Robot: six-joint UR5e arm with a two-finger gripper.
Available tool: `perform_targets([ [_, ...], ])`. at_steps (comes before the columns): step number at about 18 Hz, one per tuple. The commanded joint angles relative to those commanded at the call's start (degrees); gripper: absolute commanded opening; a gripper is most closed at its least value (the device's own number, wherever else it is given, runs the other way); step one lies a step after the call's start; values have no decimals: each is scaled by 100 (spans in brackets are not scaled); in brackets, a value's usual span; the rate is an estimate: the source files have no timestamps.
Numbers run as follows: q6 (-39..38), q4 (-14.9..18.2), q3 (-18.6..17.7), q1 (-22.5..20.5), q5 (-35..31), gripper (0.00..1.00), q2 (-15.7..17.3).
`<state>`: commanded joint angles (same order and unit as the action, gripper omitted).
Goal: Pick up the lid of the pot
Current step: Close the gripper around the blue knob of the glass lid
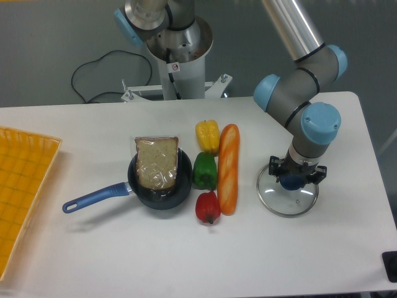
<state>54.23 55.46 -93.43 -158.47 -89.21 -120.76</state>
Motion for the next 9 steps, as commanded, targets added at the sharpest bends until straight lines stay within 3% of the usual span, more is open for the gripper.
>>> perform_targets([
  [9,17,17,35,9,0,52,96],
])
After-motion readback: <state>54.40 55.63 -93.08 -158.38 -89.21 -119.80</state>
